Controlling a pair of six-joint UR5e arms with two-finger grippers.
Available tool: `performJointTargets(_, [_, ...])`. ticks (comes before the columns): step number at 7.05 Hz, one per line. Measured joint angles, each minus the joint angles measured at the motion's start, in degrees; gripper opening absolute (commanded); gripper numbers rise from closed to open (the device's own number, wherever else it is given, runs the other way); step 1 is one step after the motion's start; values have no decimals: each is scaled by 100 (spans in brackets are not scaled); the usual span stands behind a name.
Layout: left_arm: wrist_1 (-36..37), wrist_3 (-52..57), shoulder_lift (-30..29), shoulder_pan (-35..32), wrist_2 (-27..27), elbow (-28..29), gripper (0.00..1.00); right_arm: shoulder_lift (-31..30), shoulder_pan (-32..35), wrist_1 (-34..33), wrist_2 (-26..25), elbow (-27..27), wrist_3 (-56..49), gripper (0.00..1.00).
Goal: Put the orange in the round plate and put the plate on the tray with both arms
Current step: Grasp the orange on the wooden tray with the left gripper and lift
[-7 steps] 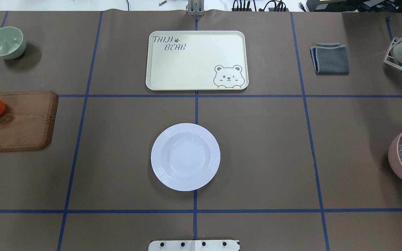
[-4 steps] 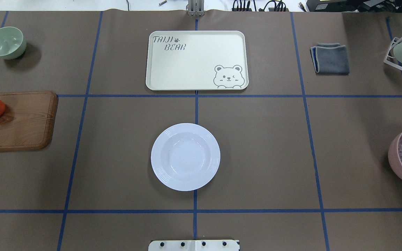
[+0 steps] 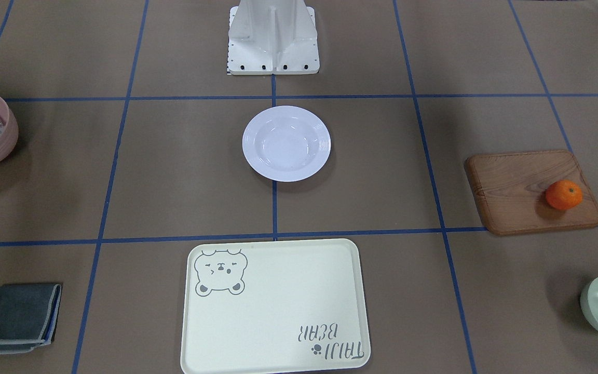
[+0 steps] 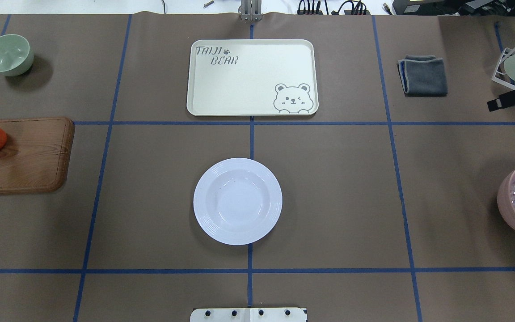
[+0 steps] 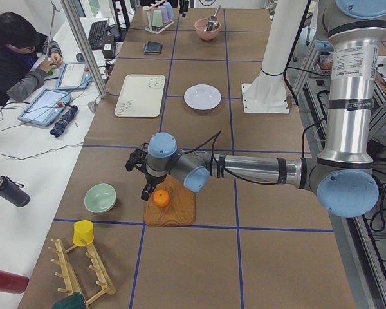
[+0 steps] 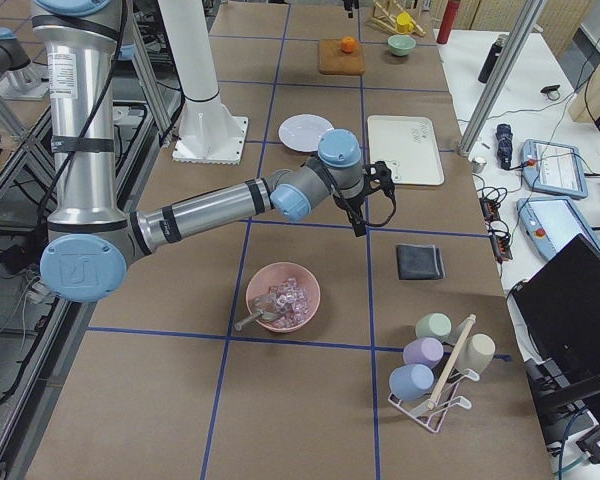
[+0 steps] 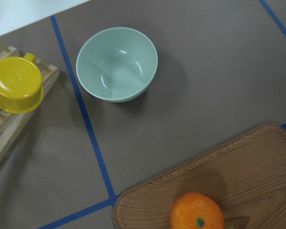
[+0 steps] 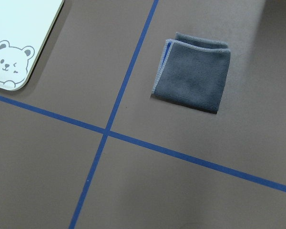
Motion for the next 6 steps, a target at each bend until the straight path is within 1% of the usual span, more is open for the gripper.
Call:
performJointTargets(1, [-168,-132,1,203,62,174,98,21,-243,73,-220,54,328,100])
performJointTargets(2, [-483,-234,-14,348,137,433,98,31,-352,100,-316,78,458,100])
performJointTargets(4, [-1066,-782,-50,718,386,776,98,36,-410,110,-362,88,515,100])
performJointTargets(6, [-1432,-1076,-80,1000,644,1057,98,37,-415,112,-374,89,515,100])
